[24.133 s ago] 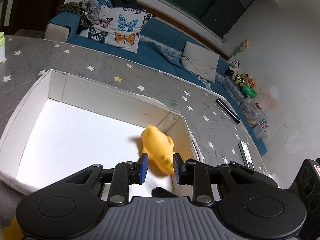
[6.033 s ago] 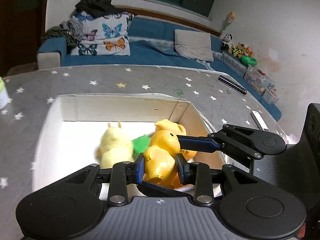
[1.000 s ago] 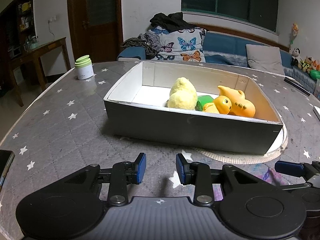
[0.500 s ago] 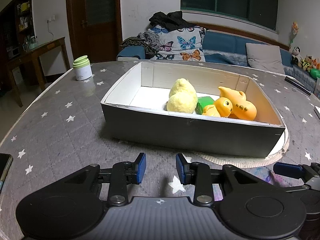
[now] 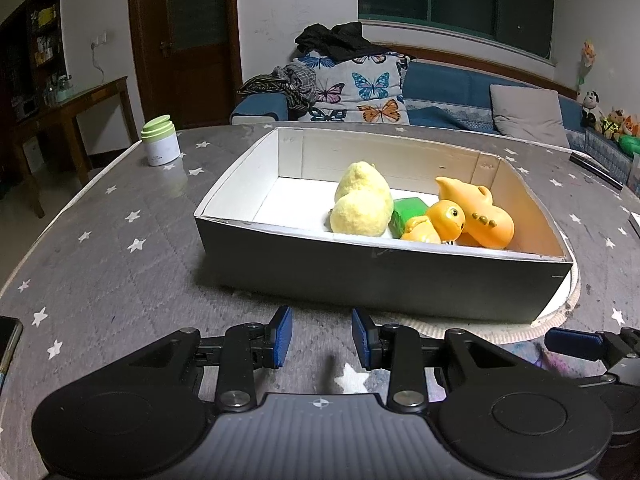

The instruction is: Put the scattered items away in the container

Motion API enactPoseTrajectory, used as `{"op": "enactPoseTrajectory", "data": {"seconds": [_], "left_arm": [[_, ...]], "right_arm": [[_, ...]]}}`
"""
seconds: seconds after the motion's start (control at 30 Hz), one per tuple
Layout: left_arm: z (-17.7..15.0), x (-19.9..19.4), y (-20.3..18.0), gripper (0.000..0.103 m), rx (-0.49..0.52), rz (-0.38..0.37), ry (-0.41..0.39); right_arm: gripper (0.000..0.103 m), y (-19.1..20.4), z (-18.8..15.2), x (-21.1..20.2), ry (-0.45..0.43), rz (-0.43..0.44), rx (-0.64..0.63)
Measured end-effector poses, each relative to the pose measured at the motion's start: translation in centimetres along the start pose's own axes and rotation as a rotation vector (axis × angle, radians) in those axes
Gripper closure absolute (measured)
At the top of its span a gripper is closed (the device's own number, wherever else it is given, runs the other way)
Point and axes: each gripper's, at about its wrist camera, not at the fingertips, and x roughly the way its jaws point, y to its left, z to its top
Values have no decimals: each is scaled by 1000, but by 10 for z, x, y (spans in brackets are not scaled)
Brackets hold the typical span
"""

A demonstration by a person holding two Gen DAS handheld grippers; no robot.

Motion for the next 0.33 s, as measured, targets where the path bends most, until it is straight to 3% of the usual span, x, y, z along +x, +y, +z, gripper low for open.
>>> {"op": "enactPoseTrajectory", "data": {"seconds": [0.33], "left_arm": [[4, 1, 2, 68, -5, 3, -30]], "right_arm": [[0, -2, 2, 2, -1, -1, -1]]}}
